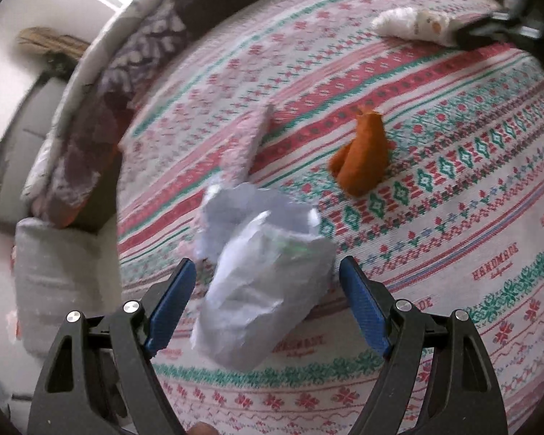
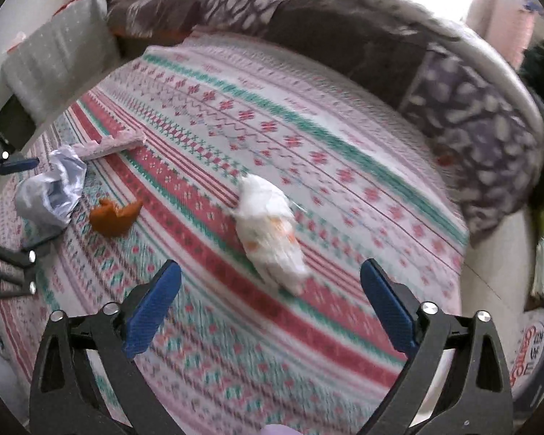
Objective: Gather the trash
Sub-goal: 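Grasp the white plastic bag with the left tool while the right tool grasps the white wrapped bundle, then carry the white bundle over the bin and open the right tool while the left tool holds the bag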
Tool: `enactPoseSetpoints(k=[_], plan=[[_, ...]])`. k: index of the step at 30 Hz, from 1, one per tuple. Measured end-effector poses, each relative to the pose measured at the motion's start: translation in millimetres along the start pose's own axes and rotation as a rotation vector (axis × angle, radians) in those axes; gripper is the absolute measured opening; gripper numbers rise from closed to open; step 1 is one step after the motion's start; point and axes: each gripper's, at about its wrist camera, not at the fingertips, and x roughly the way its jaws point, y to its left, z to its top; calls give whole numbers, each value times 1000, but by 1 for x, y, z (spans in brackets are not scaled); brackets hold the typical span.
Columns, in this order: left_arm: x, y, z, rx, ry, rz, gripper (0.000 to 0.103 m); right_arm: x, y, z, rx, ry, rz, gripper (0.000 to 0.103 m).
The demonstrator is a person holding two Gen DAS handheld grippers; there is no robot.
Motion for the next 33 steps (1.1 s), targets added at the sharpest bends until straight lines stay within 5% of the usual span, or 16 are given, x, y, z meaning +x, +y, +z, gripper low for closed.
enactPoseSetpoints(k=[4,6,7,12,25,33], plan=[[11,3,3,-12,12,-62,75,28,3,13,6,104,20,61],[13,13,4,-85,16,-124,65,30,3,16,13,85,23,52],[14,16,3,-107,18,-133,64,29,3,17,21,75,23,38],[10,23,-5,-217,2,-166,55,18,2,3,76,41,22,37],[-45,38,-97,-897,-95,-337,47,-81,19,-99,250,-197,4,37],[-104,-2,-153,-1091,-193,-381,47,-138,48,-171,341,-292,10,38]])
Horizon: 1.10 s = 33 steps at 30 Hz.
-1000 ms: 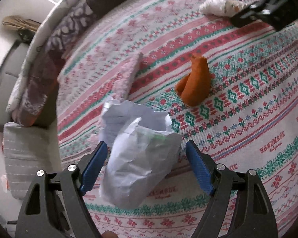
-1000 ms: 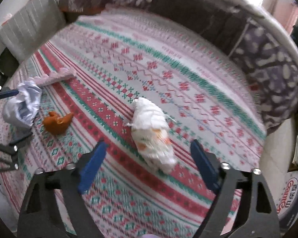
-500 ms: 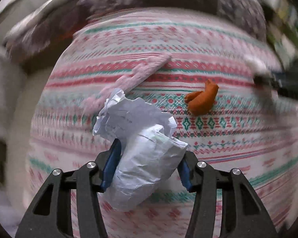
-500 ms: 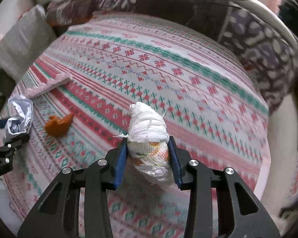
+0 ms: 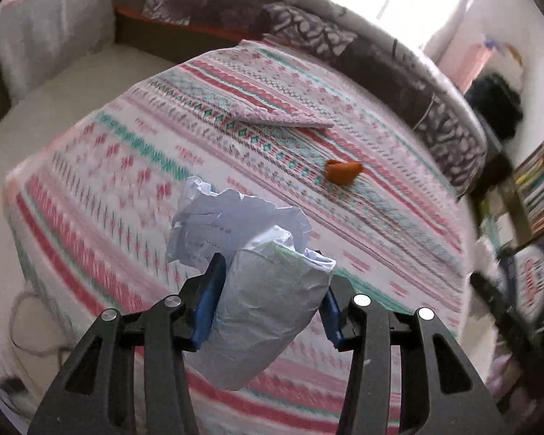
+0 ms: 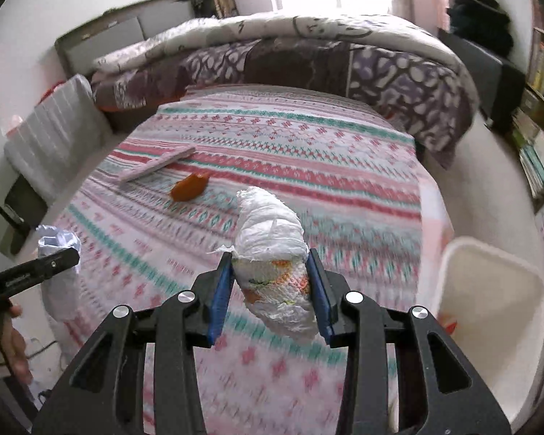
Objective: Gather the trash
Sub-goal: 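Carry the white bundle over the bin and open the right tool while the left tool holds the bag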
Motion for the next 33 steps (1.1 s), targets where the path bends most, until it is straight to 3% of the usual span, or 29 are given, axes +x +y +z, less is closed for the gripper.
enactPoseSetpoints(k=[3,10,21,33], plan=[[-14,0,-17,-29,-11,-36,47,-16,-6,-18,59,-10,9,38],[-38,-19,-46,13,-52,-40,48,-46,-25,-45,150,-36,-15,38],[-51,-71,-75,96,-91,-61,48,-84,-59,-59,179,-113,-105,38],[-56,-121,-89,200,-101,-95,48,-94,-105,-65,260,-134,-164,38]])
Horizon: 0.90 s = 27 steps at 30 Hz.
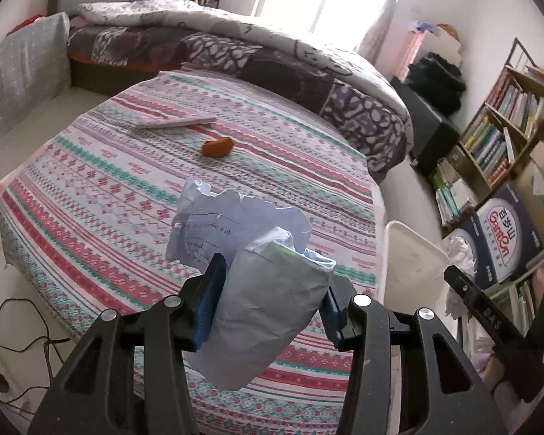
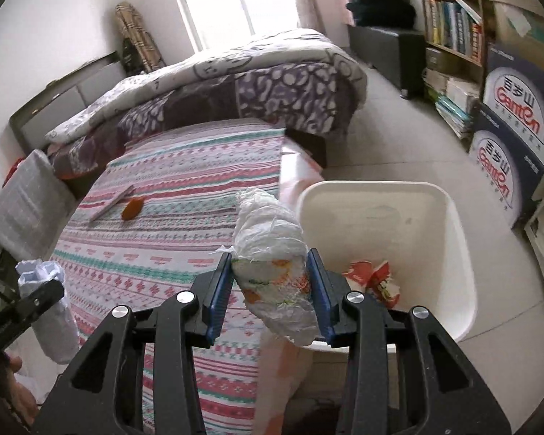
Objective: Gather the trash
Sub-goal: 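Carry the white bundle over the bin and open the right tool while the left tool holds the bag, then move the white plastic bag over the bin and open the left tool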
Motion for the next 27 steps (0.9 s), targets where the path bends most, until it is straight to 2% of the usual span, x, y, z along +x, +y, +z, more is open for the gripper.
enactPoseSetpoints(k=[18,19,22,27], plan=[[23,-67,-5,131,40,-40,48,17,-95,17,163,21,-172,41],[25,-73,-4,140,43,-43,48,17,-99,18,172,18,-176,43],[28,-88,-3,164,47,-54,48,14,-112,20,193,4,-192,61],[35,-121,-3,219,56,-78,48,7,-131,21,224,-16,-215,71]])
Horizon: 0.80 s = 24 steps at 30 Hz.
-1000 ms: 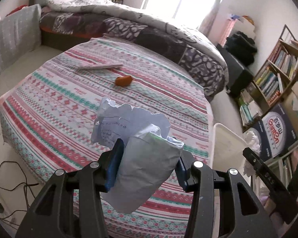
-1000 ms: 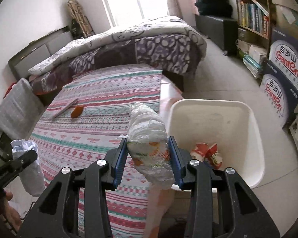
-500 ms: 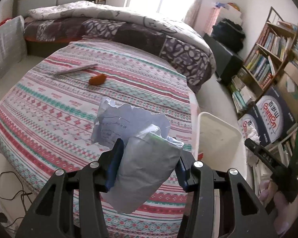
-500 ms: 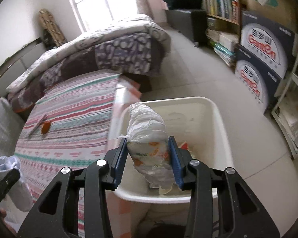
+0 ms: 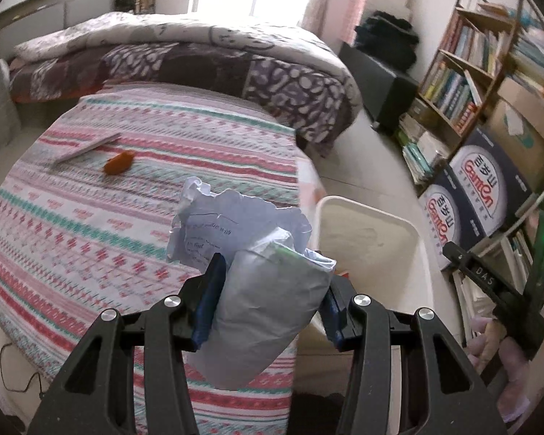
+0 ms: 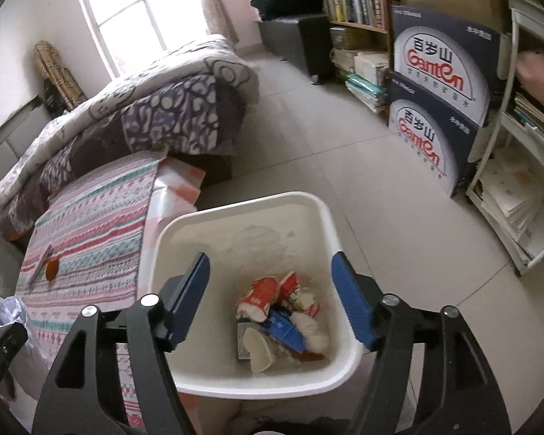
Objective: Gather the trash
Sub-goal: 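Move the white plastic bag over the bin and open the left tool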
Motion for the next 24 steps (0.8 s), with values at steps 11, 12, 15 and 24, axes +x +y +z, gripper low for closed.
enactPoseSetpoints(k=[11,12,15,24], plan=[[22,-71,13,111,24,-60,48,-13,-39,9,26,-49,-74,81],[24,-79,14,121,26,-69,48,-15,-44,10,30,-51,-81,81],[31,-97,17,143,36,-90,48,-16,-54,11,44,-55,-99,85],[49,-141,25,166,77,-166,67,-20,-83,10,131,-59,-143,92]])
